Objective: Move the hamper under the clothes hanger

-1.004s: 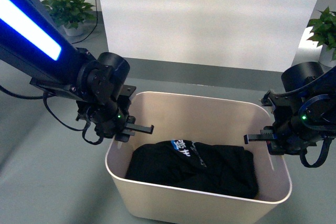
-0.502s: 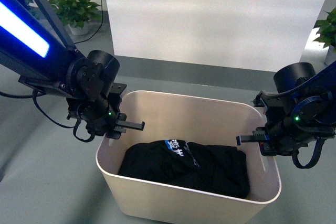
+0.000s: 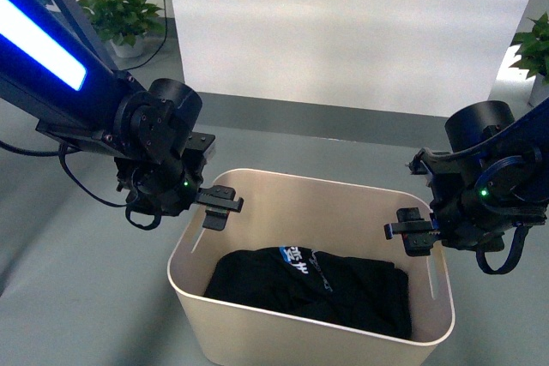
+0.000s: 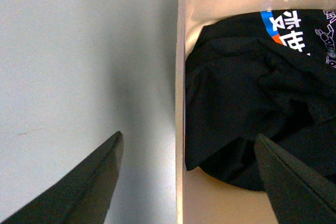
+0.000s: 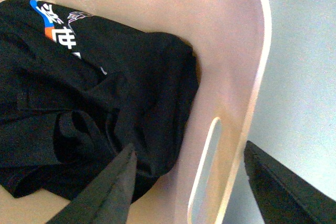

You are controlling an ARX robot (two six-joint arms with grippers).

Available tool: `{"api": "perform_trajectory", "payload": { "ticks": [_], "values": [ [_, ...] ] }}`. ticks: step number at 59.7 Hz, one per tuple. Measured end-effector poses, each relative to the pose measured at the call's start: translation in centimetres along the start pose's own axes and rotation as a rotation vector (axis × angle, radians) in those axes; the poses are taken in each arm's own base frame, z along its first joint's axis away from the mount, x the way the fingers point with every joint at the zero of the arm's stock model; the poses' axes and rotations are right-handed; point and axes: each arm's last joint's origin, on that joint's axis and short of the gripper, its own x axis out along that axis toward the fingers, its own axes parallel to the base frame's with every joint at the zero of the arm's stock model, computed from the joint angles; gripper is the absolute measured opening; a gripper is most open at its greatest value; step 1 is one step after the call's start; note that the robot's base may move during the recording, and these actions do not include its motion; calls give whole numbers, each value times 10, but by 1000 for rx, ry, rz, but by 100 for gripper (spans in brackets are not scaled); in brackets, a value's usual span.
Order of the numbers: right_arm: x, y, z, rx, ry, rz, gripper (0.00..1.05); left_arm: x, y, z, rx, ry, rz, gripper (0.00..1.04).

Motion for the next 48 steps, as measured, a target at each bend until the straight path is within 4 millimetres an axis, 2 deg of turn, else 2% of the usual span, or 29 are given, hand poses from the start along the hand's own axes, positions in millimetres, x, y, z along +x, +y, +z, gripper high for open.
{"api": "perform_trajectory", "payload": {
  "ticks": [8, 15, 23, 29, 31, 35, 38, 48],
  "values": [
    [0, 1, 0, -3, 0, 5, 82, -1, 0, 1, 1, -2, 0, 99],
    [0, 2, 0, -3, 0, 5, 97, -1, 0, 1, 2, -3, 0, 98],
    [0, 2, 0, -4, 0, 5, 96, -1, 0, 1, -3, -9, -10, 98],
    [-1, 1, 0, 11, -39, -11, 97, -6, 0, 3, -42, -187, -102, 98],
    [-1, 1, -1, 38, -91, -23, 97, -10, 0, 5, -50, -250, -105, 98],
    [-12, 0, -1, 117, -278, -28, 97, -32, 2, 21, -56, -370, -114, 98],
    [-20, 0, 2, 132, -329, -24, 97, -45, 3, 29, -55, -404, -114, 98],
    [-65, -1, 23, 153, -482, -36, 97, -100, 6, 58, -46, -533, -126, 98]
  ]
}}
